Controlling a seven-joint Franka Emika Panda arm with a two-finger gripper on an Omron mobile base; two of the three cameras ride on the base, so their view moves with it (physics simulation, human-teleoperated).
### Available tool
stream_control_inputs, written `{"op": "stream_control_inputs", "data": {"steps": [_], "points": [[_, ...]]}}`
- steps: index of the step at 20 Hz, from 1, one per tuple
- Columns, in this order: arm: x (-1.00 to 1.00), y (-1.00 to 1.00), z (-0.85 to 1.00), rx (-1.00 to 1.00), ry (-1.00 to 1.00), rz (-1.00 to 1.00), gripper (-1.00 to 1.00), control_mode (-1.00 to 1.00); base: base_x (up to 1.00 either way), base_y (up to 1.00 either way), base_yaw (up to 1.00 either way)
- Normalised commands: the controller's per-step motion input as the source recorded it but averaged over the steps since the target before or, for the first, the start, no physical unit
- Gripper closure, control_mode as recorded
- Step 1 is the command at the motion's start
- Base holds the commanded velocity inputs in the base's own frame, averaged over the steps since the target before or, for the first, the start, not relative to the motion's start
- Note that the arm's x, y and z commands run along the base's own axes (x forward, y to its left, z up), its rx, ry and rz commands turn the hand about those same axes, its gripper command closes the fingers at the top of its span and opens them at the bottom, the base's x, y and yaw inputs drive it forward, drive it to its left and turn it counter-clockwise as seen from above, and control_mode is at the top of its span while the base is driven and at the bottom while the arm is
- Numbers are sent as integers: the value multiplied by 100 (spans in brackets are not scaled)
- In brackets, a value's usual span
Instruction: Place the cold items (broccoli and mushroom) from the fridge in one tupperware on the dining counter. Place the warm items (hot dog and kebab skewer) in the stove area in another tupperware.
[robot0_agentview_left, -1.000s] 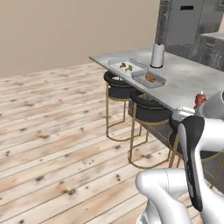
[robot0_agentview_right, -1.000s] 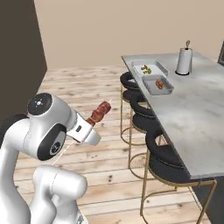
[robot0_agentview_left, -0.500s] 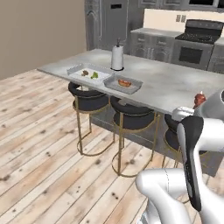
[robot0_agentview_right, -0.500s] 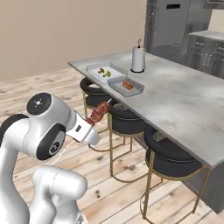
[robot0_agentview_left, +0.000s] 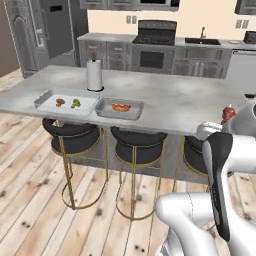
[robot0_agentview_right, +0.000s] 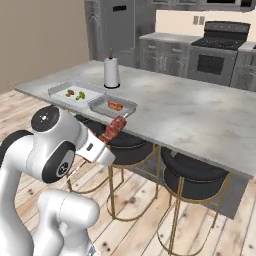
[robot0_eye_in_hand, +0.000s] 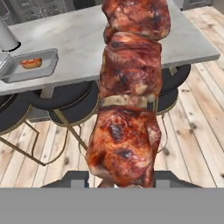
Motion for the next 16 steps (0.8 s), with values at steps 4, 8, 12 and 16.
{"op": "stream_control_inputs", "data": {"steps": [4,8,12,16], "points": [[0,0,0,0,0,0,100,100,67,100,-61],[0,0,0,0,0,0,100,100,73,100,-47],[0,0,0,0,0,0,100,100,95,100,-26],[0,0,0,0,0,0,100,100,97,90,-5]]}}
